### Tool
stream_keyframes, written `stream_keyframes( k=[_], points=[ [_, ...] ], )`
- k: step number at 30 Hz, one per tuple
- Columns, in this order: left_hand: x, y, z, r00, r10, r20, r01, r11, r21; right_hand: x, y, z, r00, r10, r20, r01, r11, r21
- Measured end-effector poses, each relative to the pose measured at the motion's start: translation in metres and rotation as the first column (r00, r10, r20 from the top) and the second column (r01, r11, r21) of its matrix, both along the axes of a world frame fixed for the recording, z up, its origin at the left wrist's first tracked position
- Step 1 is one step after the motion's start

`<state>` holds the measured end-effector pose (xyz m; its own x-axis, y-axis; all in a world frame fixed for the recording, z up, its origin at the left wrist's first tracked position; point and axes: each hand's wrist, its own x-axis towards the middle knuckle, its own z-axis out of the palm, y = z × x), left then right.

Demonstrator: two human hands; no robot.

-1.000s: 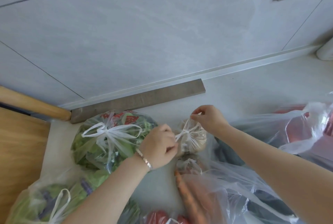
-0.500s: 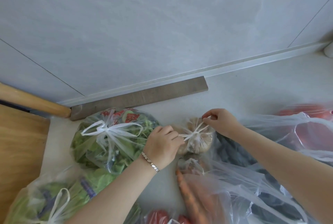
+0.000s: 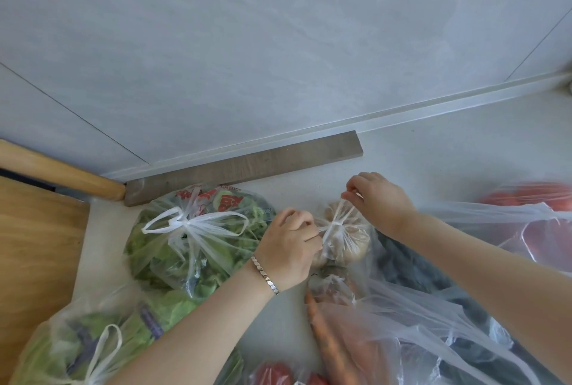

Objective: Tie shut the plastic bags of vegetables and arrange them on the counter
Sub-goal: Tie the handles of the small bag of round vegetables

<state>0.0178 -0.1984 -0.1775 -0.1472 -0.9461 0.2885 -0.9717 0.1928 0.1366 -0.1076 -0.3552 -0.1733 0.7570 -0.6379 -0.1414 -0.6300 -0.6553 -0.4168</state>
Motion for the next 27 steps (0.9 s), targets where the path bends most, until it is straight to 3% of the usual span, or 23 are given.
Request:
stream_keyframes(
  k=[3, 6, 8, 10, 12, 15, 16, 18, 20, 24, 27],
  points=[
    [-0.003, 0.001, -0.001, 0.999, -0.045, -0.030, 0.046, 0.998, 0.033, 0.000, 0.003, -0.010, 0.996, -0.077, -0.047, 0.076, 0.997, -0.017],
    [-0.004, 0.010, -0.010, 0.990, -0.136, -0.023, 0.138, 0.982, 0.130, -0.007, 0.005, -0.022, 0.964, -0.248, -0.098, 0.258, 0.959, 0.118],
    [0.003, 0.013, -0.011, 0.996, -0.094, -0.002, 0.092, 0.964, 0.248, -0.009, 0.006, -0.026, 0.935, -0.343, -0.087, 0.353, 0.914, 0.201],
    [0.010, 0.009, -0.003, 0.998, 0.058, 0.029, -0.064, 0.932, 0.358, -0.009, 0.008, -0.021, 0.915, -0.398, -0.059, 0.398, 0.874, 0.279],
    [0.010, 0.005, 0.004, 0.958, 0.283, -0.041, -0.228, 0.842, 0.489, -0.007, 0.008, -0.012, 0.914, -0.404, -0.045, 0.394, 0.852, 0.345],
    [-0.003, 0.001, 0.022, 0.705, 0.650, -0.284, -0.382, 0.685, 0.621, -0.004, 0.010, 0.010, 0.931, -0.357, -0.069, 0.352, 0.839, 0.414],
    [-0.006, 0.001, 0.026, 0.650, 0.690, -0.320, -0.412, 0.673, 0.614, -0.002, 0.011, 0.017, 0.938, -0.338, -0.078, 0.338, 0.836, 0.432],
    [-0.018, 0.007, 0.040, 0.646, 0.685, -0.336, -0.439, 0.694, 0.570, -0.008, 0.018, 0.037, 0.955, -0.282, -0.091, 0.292, 0.842, 0.453],
    [-0.033, 0.016, 0.055, 0.650, 0.648, -0.397, -0.363, 0.724, 0.587, -0.016, 0.030, 0.061, 0.978, -0.194, -0.079, 0.208, 0.859, 0.467],
    [-0.073, 0.036, 0.081, 0.577, 0.588, -0.567, -0.091, 0.736, 0.671, -0.046, 0.061, 0.113, 0.996, 0.008, -0.094, 0.035, 0.893, 0.449],
    [-0.104, 0.049, 0.097, 0.666, 0.485, -0.567, 0.029, 0.742, 0.669, -0.083, 0.080, 0.135, 0.987, 0.061, -0.148, 0.003, 0.917, 0.399]
  ],
)
